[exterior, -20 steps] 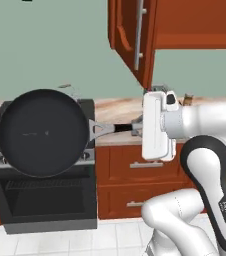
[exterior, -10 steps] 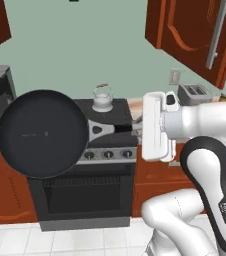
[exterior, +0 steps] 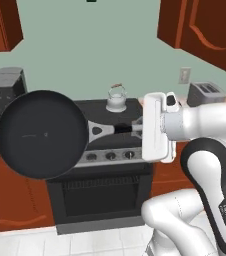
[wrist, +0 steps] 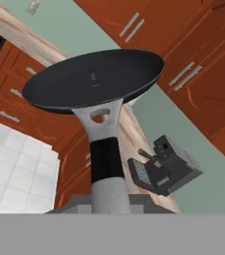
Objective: Pick the pan from the cabinet and place it on the stove. Then turn on the stove burner for the pan.
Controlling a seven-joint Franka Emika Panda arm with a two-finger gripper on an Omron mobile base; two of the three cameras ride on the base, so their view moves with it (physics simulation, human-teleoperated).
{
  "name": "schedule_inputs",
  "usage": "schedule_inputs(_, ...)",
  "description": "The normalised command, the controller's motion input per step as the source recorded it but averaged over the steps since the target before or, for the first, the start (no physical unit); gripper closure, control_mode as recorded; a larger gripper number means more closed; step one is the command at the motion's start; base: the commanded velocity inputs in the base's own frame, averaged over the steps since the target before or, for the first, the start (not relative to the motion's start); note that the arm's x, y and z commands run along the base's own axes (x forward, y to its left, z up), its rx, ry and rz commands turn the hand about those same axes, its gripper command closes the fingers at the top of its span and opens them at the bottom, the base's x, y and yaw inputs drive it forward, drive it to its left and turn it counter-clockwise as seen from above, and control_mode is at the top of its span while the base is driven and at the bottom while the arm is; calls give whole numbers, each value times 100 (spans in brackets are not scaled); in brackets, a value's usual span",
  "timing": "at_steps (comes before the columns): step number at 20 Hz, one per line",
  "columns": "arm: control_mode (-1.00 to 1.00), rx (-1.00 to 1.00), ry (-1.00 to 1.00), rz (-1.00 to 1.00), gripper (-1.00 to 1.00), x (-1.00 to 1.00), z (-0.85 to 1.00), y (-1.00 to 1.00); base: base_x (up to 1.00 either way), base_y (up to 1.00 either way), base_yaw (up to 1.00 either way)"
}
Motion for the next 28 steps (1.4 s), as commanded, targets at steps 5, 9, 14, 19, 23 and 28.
schedule_inputs(5,100,0,0,0,100,0,0,0,32,52,-19)
schedule_inputs(9,100,0,0,0,100,0,0,0,33,42,-17)
schedule_inputs(14,100,0,0,0,100,0,0,0,39,39,-14)
schedule_inputs(19,100,0,0,0,100,0,0,0,40,11,-11)
schedule_inputs(23,100,0,0,0,100,0,0,0,38,0,-7)
schedule_inputs(28,100,0,0,0,100,0,0,0,41,2,-6)
